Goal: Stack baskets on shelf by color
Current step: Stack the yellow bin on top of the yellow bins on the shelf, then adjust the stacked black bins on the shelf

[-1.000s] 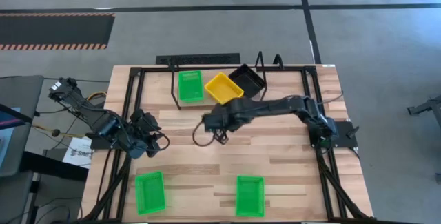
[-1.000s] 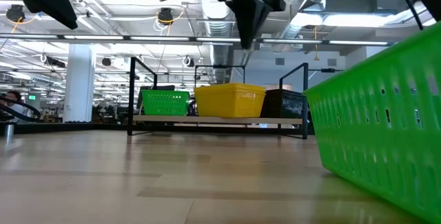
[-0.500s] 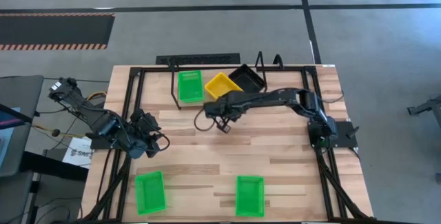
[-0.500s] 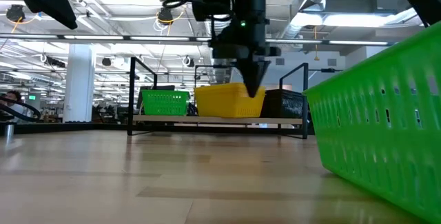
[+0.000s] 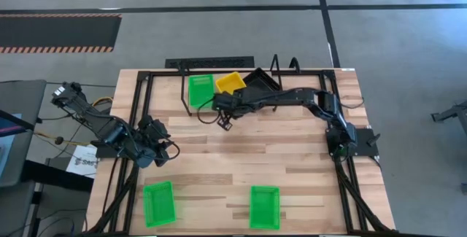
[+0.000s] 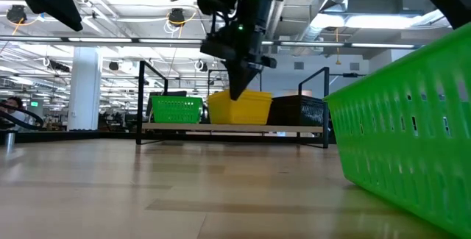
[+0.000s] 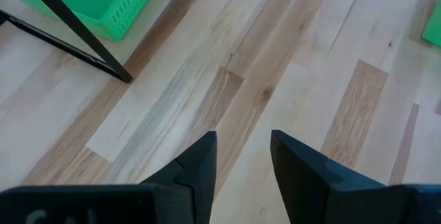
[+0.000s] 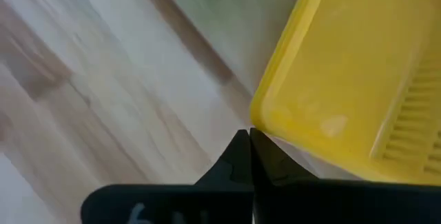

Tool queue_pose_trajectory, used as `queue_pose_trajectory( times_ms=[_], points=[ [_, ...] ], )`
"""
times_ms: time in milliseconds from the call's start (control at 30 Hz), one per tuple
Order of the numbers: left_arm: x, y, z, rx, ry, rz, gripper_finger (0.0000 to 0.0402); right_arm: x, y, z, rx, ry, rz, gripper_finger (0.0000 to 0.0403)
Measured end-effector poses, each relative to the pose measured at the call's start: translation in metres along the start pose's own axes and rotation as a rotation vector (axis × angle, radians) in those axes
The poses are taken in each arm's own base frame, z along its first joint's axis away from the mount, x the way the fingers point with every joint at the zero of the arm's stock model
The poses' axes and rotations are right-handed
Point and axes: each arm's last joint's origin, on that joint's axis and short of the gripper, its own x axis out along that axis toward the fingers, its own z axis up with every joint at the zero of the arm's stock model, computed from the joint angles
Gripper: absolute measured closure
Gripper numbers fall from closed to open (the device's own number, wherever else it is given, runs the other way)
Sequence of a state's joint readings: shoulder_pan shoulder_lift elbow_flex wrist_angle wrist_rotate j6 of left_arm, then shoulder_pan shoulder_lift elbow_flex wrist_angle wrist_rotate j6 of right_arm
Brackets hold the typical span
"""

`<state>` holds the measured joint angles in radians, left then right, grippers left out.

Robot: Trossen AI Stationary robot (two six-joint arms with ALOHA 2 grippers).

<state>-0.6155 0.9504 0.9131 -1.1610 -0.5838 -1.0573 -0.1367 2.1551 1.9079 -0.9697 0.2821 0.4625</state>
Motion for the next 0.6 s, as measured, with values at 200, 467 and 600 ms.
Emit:
queue_pose_trajectory(
  times_ms=[200, 467, 600],
  points=[
    [0.0, 0.0, 0.0, -0.003, -0.001, 0.001, 0.0276, 0.002, -0.005, 0.015, 0.056, -0.103, 0.04, 0.0402],
    [0.0, 0.0, 0.0, -0.018, -0.003, 0.002, 0.0276, -0.041, 0.004, 0.01, -0.045, -0.019, -0.031, 0.0402],
    [0.0, 0.0, 0.0, -0.011, -0.003, 0.002, 0.0276, -0.074, -0.002, -0.001, -0.136, 0.035, -0.266, 0.0403]
  ],
)
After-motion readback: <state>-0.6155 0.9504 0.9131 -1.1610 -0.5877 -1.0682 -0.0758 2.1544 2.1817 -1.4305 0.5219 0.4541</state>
